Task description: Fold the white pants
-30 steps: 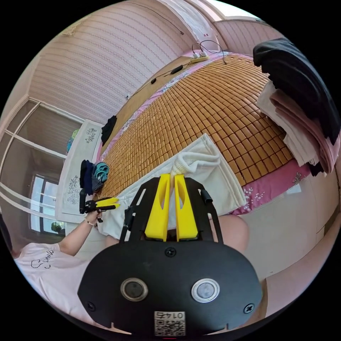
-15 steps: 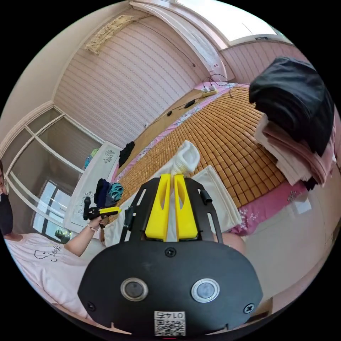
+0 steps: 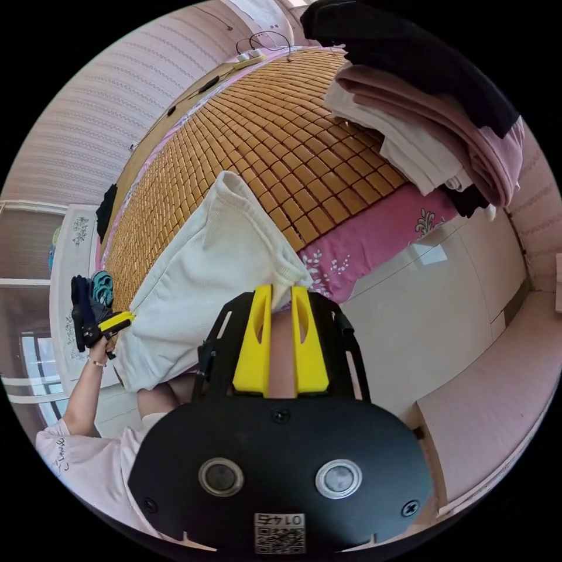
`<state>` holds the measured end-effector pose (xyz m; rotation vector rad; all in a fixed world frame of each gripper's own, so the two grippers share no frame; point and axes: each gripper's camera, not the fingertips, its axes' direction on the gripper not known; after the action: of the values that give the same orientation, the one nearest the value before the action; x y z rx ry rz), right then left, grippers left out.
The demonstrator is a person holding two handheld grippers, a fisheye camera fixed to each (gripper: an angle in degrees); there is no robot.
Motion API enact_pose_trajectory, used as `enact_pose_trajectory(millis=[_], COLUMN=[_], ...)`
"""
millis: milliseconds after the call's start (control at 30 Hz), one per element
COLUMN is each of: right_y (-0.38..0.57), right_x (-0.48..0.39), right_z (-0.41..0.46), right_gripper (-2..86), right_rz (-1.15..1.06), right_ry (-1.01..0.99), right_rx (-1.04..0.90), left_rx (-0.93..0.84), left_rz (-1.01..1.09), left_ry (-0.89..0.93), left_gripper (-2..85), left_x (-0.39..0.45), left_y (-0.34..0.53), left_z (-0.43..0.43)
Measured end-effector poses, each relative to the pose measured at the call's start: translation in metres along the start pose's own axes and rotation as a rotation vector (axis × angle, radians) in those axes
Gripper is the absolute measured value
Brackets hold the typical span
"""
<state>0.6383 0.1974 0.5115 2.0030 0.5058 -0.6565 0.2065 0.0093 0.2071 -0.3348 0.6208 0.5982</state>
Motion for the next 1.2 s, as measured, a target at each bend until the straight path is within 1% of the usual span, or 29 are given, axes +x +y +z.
enact_pose_trajectory(millis=[67, 100, 133, 167, 233, 300, 333, 400, 467, 533, 633, 700, 767, 833, 900, 1000, 1067, 1100, 1167, 1200], right_y=[-0.008, -0.011, -0.018, -0.03, -0.054, -0.077, -0.092, -0.111, -0.127, -0.134, -0.147, -0.155, -0.163, -0.165, -0.162, -0.135, -0.093, -0.081, -0.028, -0.014], right_x=[-0.023, -0.031, -0.05, -0.067, -0.089, -0.106, -0.116, -0.126, -0.137, -0.147, -0.164, -0.173, -0.182, -0.184, -0.184, -0.184, -0.195, -0.2, -0.228, -0.236], right_z=[-0.006, -0.008, -0.008, -0.001, 0.019, 0.043, 0.06, 0.085, 0.105, 0.108, 0.109, 0.114, 0.135, 0.158, 0.169, 0.161, 0.161, 0.164, 0.195, 0.205], right_gripper=[7.9, 7.8, 7.7, 7.8, 9.0, 10.4, 10.7, 9.5, 6.6, 5.1, 3.9, 3.8, 4.2, 5.1, 6.5, 8.0, 8.3, 8.3, 8.3, 8.4], right_rz=[-0.027, -0.047, -0.115, -0.171, -0.234, -0.26, -0.269, -0.275, -0.284, -0.3, -0.336, -0.353, -0.371, -0.376, -0.364, -0.373, -0.488, -0.545, -0.778, -0.829], right_ry=[0.163, 0.178, 0.166, 0.132, 0.079, 0.079, 0.099, 0.12, 0.145, 0.157, 0.17, 0.186, 0.216, 0.266, 0.298, 0.289, 0.277, 0.25, 0.155, 0.147], right_rx=[0.1, 0.139, 0.201, 0.22, 0.183, 0.156, 0.133, 0.072, 0.035, 0.061, 0.103, 0.106, 0.079, 0.034, 0.039, 0.151, 0.22, 0.21, 0.062, 0.022], left_rx=[0.052, 0.093, 0.122, 0.121, 0.079, 0.023, -0.013, -0.061, -0.063, -0.051, -0.044, -0.031, -0.02, -0.028, -0.042, 0.007, 0.007, -0.001, -0.003, 0.016], left_rz=[-0.021, -0.015, 0.045, 0.085, 0.2, 0.276, 0.312, 0.318, 0.277, 0.277, 0.273, 0.292, 0.314, 0.267, 0.205, 0.16, 0.153, 0.138, 0.09, 0.03], left_ry=[-0.034, -0.065, -0.078, -0.074, 0.003, 0.062, 0.054, 0.025, -0.015, -0.074, -0.009, 0.026, 0.034, 0.041, 0.051, 0.068, 0.066, 0.058, 0.062, 0.086], left_gripper=[5.9, 6.0, 5.8, 5.8, 6.3, 7.6, 8.2, 8.5, 7.5, 3.0, -0.2, -0.6, -0.6, -0.2, 1.0, 3.9, 4.9, 5.5, 5.8, 5.8], left_x=[0.001, 0.007, 0.02, 0.029, 0.069, 0.101, 0.12, 0.134, 0.135, 0.129, 0.117, 0.114, 0.111, 0.101, 0.09, 0.077, 0.07, 0.063, 0.047, 0.032], left_y=[0.016, 0.029, 0.044, 0.051, 0.074, 0.088, 0.096, 0.105, 0.111, 0.12, 0.136, 0.151, 0.167, 0.181, 0.189, 0.209, 0.225, 0.237, 0.258, 0.273], left_z=[-0.017, -0.031, -0.042, -0.046, -0.045, -0.033, -0.022, -0.004, 0.006, -0.002, -0.029, -0.049, -0.062, -0.06, -0.058, -0.082, -0.096, -0.104, -0.116, -0.126])
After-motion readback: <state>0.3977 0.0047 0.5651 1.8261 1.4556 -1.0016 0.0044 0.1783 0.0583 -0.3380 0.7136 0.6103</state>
